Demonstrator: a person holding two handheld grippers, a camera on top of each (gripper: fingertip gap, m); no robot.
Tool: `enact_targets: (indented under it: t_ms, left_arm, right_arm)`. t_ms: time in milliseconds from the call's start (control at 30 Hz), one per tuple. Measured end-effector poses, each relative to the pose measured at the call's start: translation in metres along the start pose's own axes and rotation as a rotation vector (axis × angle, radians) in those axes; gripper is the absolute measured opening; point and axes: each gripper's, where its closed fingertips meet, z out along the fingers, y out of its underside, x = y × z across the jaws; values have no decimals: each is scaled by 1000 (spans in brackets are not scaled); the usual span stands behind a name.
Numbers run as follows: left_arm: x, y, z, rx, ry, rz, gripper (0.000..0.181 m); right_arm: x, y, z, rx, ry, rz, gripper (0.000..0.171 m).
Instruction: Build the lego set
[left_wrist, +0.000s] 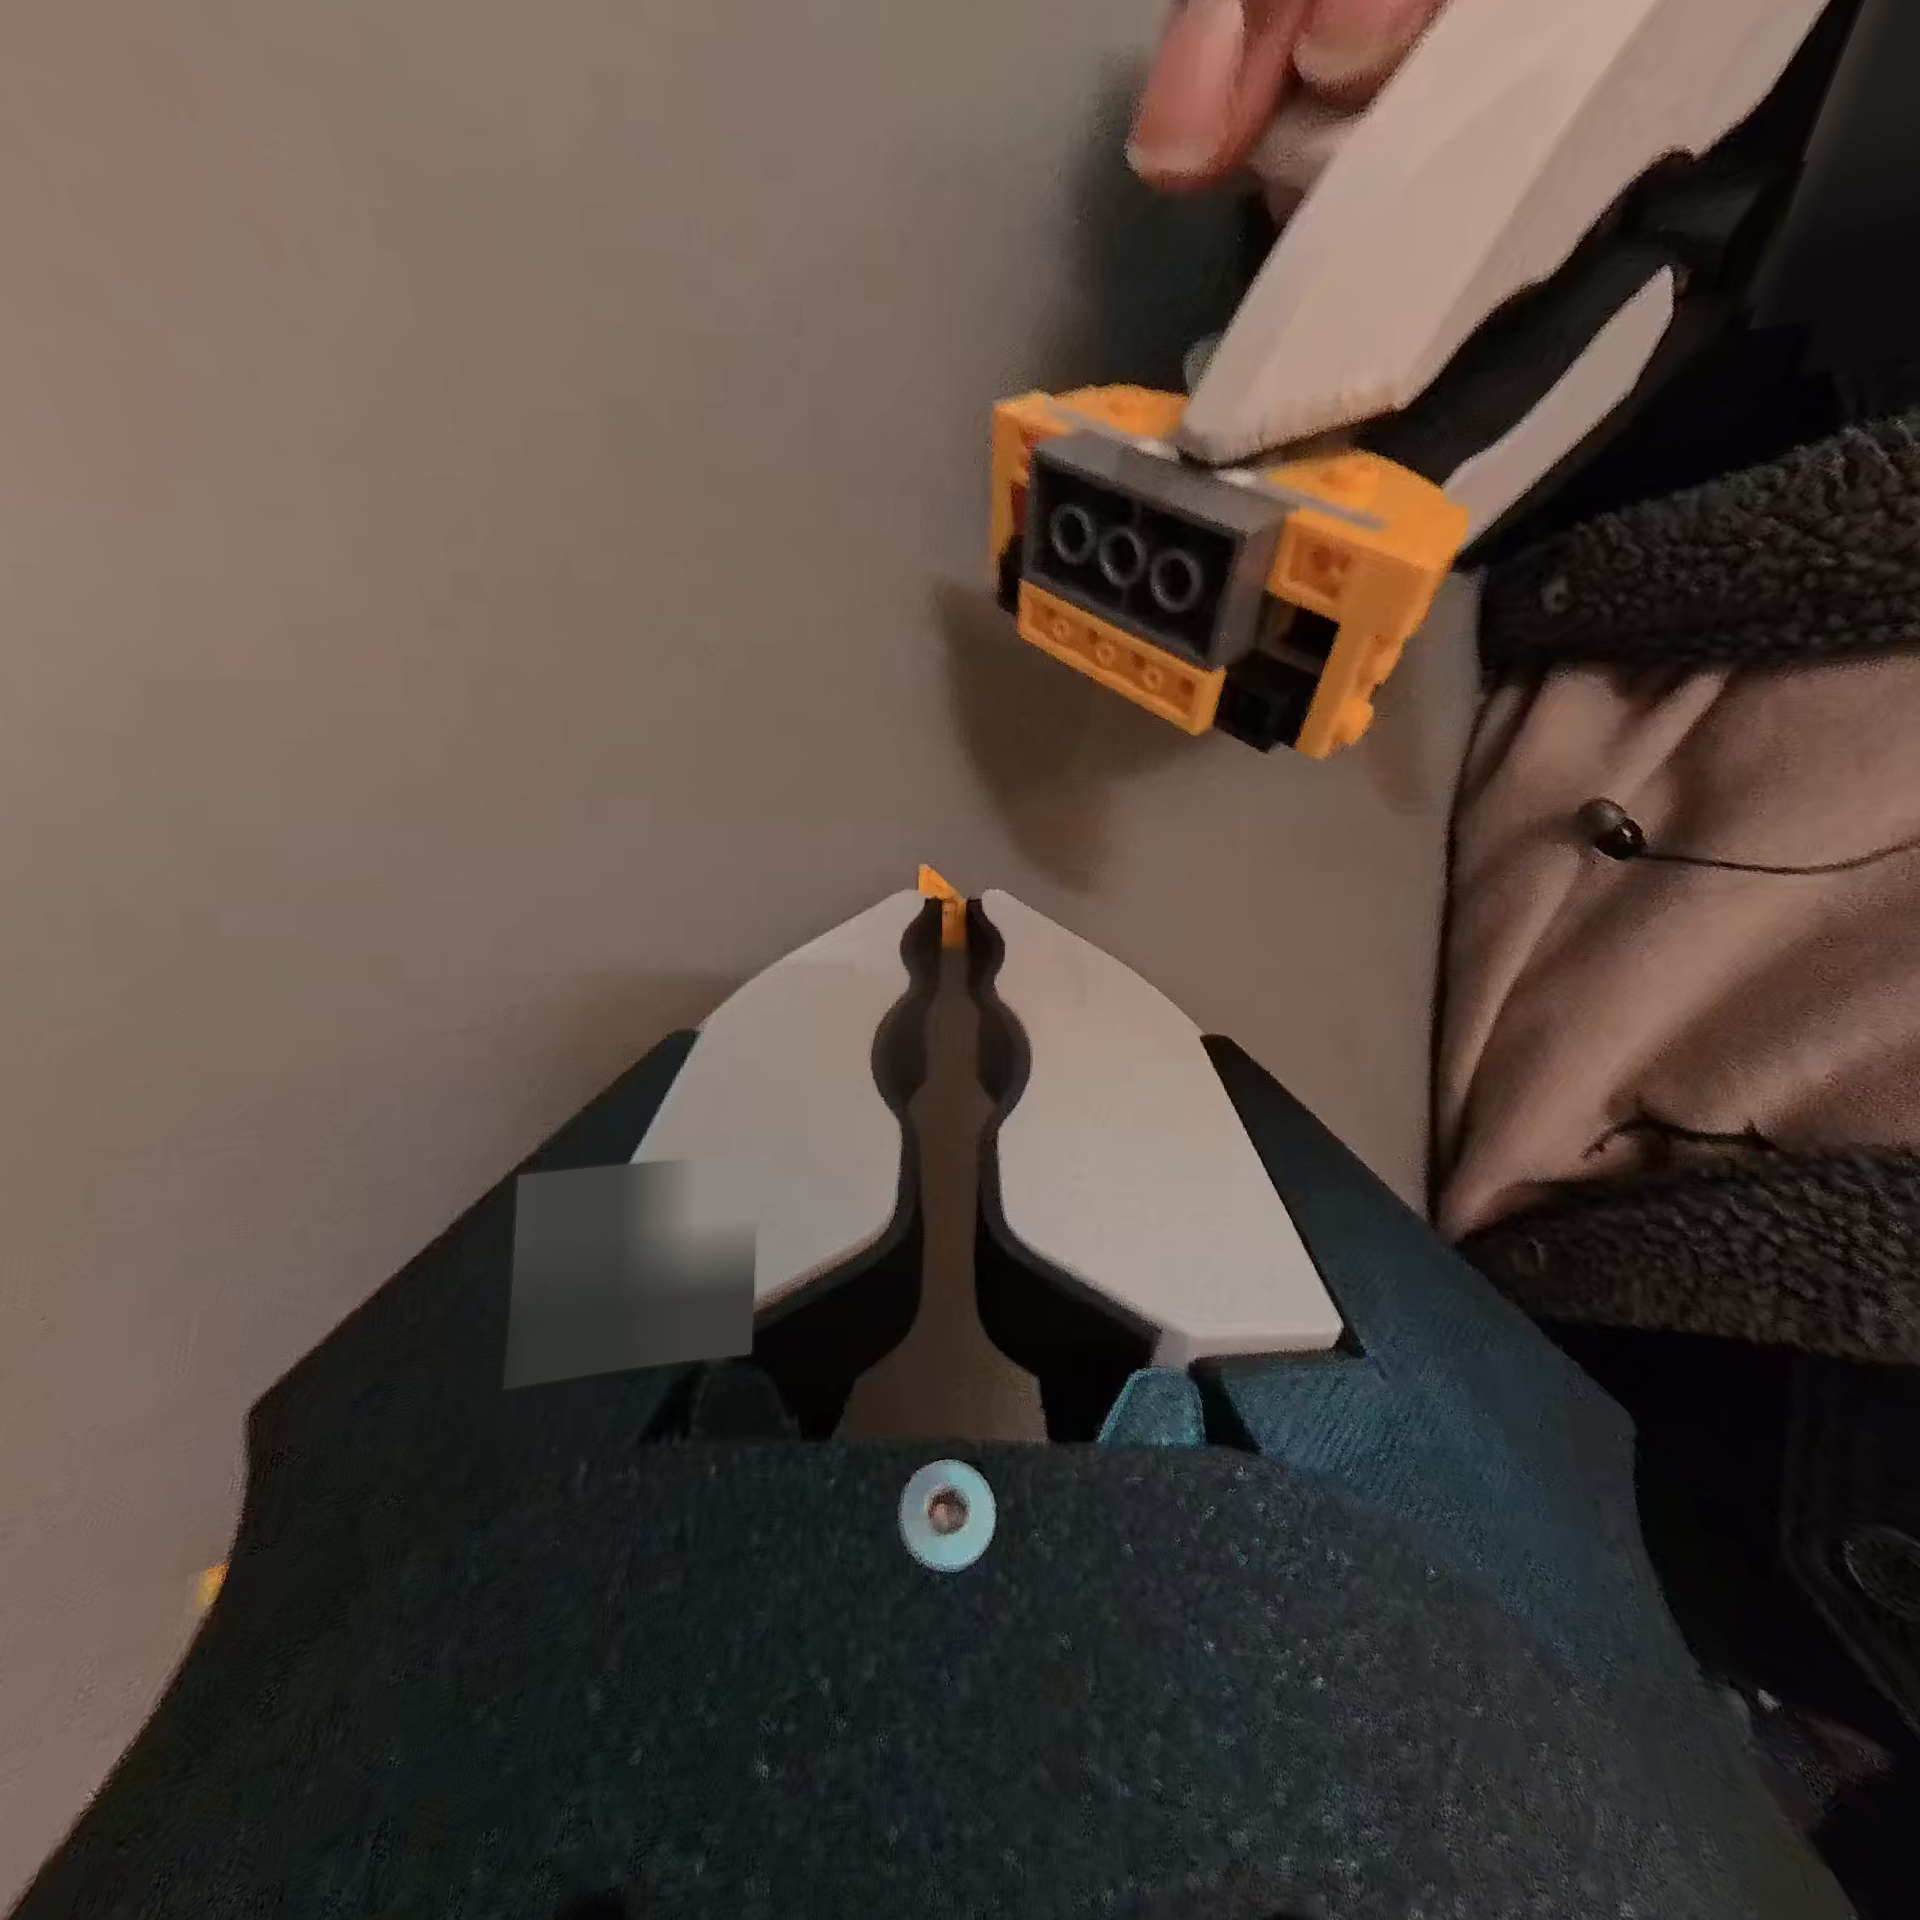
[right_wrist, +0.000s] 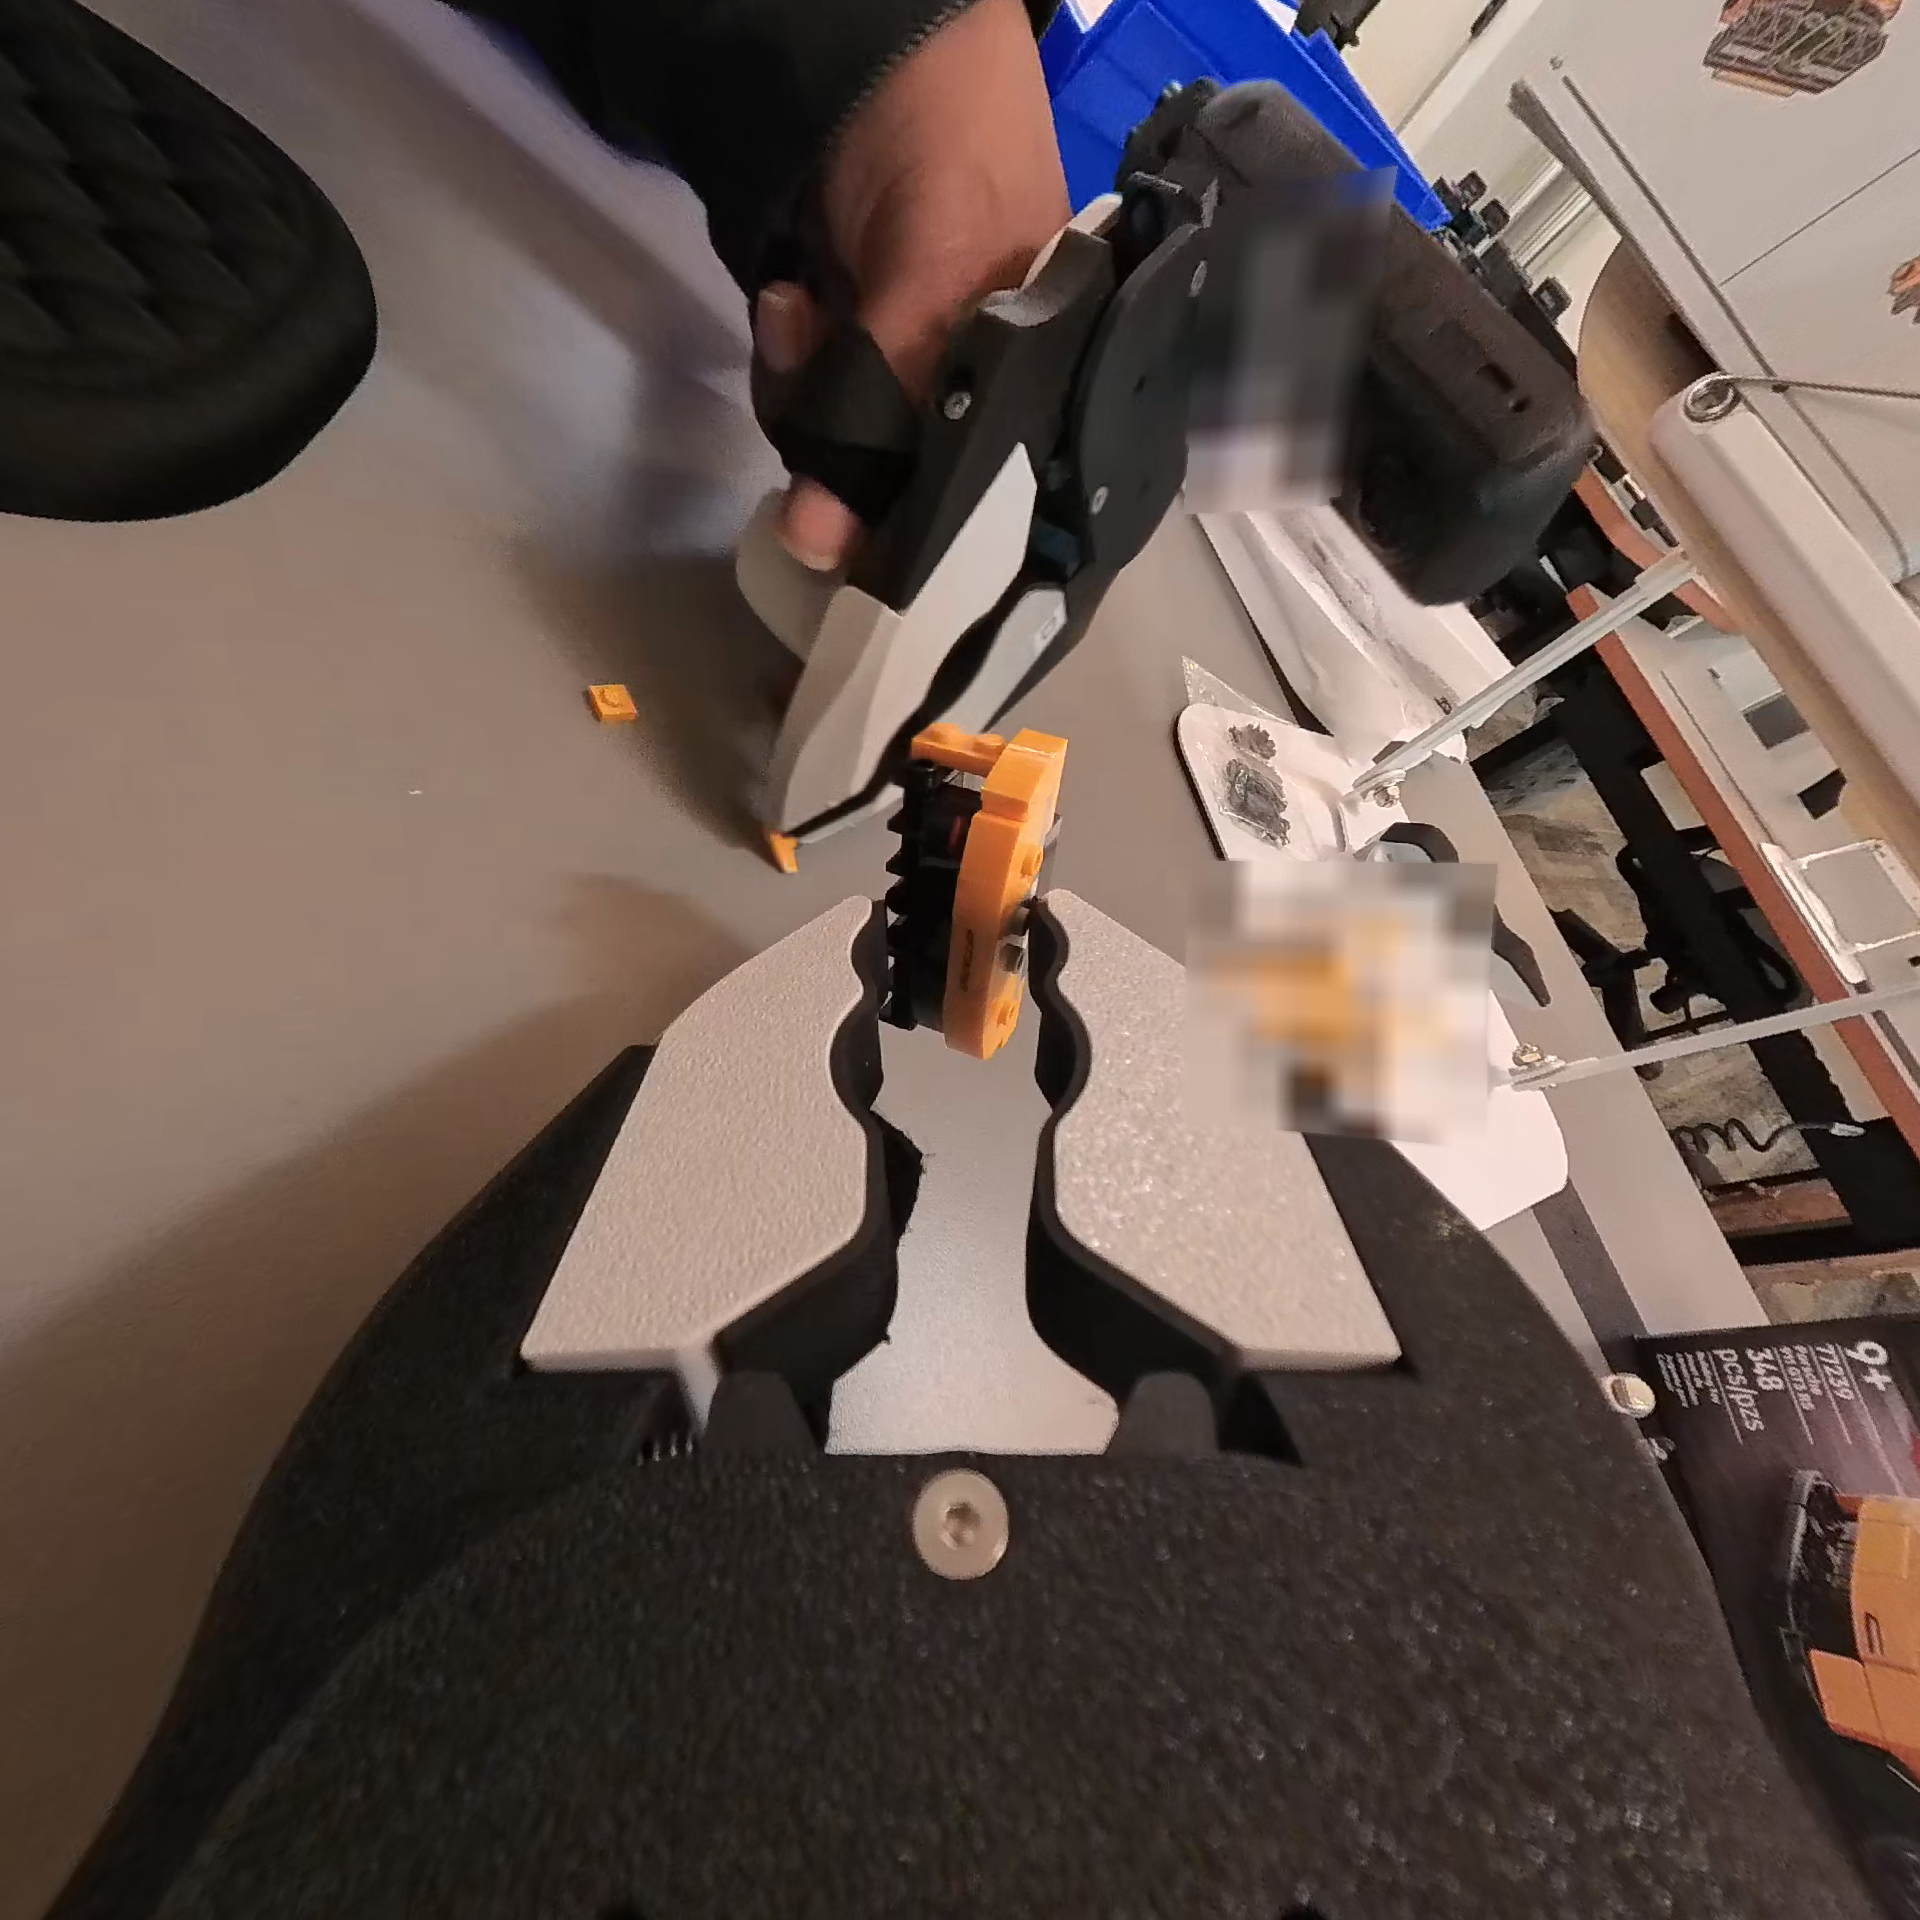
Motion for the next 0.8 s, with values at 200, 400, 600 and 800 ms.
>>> enact_targets:
  t_ms: [200, 400, 600, 800]
  left_arm:
    - [-14, -14, -12, 113, -127, 21, 10]
    - [-12, -20, -18, 183, -201, 90, 14]
    - [-5, -18, -18, 179, -239, 151, 19]
    - [-5, -16, -16, 171, -302, 222, 25]
  right_arm:
    - [0, 0, 1, -1, 0, 0, 26]
    - [-1, 0, 1, -3, -2, 0, 26]
    - [-1, 0, 1, -3, -1, -1, 26]
    - [-1, 1, 2, -5, -1, -4, 26]
